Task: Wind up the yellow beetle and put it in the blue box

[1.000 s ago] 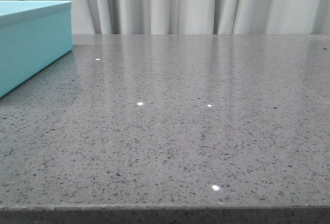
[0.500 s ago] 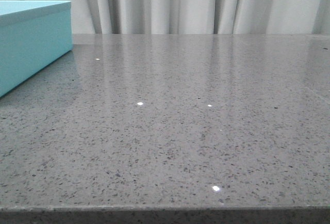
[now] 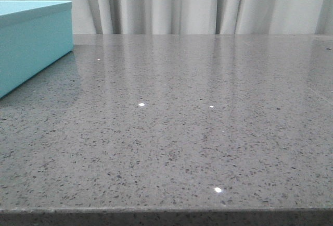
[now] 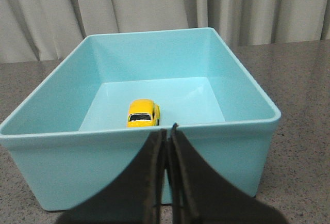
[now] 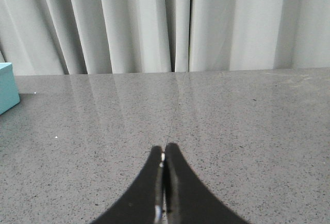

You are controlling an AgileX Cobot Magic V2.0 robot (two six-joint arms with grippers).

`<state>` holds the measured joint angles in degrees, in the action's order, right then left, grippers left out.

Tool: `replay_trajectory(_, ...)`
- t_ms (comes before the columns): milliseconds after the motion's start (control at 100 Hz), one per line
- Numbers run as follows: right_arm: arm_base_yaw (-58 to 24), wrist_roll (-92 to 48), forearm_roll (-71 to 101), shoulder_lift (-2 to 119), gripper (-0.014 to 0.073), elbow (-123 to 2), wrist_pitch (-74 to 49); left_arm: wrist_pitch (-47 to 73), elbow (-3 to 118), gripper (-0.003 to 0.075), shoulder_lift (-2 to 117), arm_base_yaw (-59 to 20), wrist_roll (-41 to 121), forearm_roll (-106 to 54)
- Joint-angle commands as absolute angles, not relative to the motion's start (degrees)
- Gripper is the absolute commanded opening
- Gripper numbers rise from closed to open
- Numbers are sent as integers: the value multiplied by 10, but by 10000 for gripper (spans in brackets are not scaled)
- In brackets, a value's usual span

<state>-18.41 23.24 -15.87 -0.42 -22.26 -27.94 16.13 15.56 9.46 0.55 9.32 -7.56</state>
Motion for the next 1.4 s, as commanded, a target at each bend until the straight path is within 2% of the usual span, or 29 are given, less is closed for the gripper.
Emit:
replay_trajectory(0, -185, 227, -171, 3, -68, -235, -230, 116, 171, -20, 100, 1, 93, -83)
replay_trajectory(250, -185, 227, -171, 3, -68, -235, -230, 87, 140, -20, 100, 4, 93, -83)
replay_trajectory(510, -185, 227, -171, 3, -68, -235, -231, -44, 57, -20, 66, 2, 67, -48)
replay_trajectory(890, -185, 227, -171, 3, -68, -235, -231, -32, -22, -20, -23, 2, 36, -36)
replay_trajectory(1390, -185, 227, -171, 4, -68, -233, -231, -8, -22, -20, -21, 2, 37, -31)
